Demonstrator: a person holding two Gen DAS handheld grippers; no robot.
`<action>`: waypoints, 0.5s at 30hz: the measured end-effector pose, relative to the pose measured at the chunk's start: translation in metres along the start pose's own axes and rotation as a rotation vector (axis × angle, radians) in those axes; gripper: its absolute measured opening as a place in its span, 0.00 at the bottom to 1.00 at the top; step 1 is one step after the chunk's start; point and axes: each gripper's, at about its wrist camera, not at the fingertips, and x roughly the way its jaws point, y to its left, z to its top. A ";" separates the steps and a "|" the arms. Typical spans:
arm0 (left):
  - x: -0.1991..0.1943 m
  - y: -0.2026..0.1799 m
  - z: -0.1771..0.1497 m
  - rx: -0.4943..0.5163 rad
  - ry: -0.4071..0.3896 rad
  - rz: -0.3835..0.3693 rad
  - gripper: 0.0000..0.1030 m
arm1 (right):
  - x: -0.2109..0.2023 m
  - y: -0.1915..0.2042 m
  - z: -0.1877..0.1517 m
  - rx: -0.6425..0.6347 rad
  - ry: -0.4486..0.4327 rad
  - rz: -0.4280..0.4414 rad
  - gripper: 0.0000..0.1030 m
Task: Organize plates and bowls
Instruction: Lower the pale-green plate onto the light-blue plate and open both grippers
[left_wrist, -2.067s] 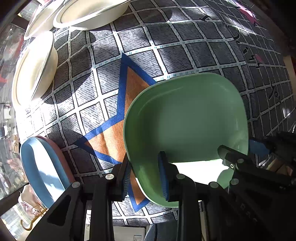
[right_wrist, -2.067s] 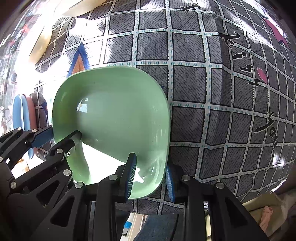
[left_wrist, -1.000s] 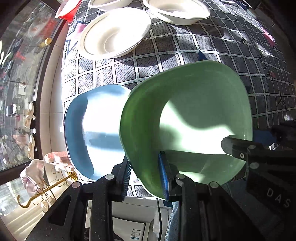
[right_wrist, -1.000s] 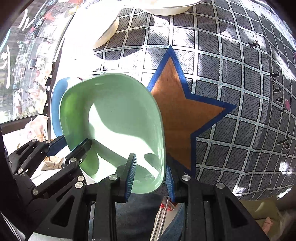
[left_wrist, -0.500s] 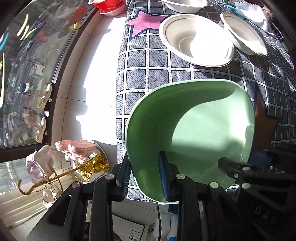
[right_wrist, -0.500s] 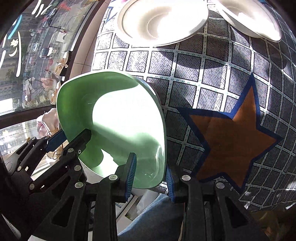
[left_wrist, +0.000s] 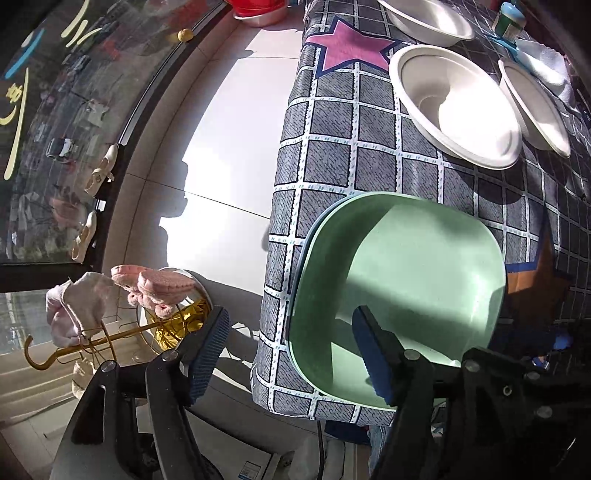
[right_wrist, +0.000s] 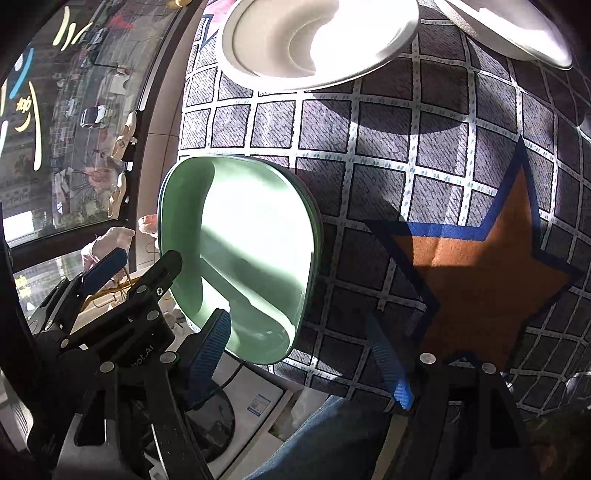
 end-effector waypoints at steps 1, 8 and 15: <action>-0.001 0.001 0.000 -0.006 0.000 -0.003 0.72 | -0.003 -0.005 -0.002 0.002 -0.002 -0.012 0.81; -0.007 -0.009 -0.003 -0.009 0.001 -0.046 0.76 | -0.009 -0.042 -0.017 0.079 -0.009 -0.062 0.81; -0.012 -0.033 -0.004 0.031 -0.001 -0.059 0.76 | -0.010 -0.050 -0.022 0.104 -0.010 -0.090 0.81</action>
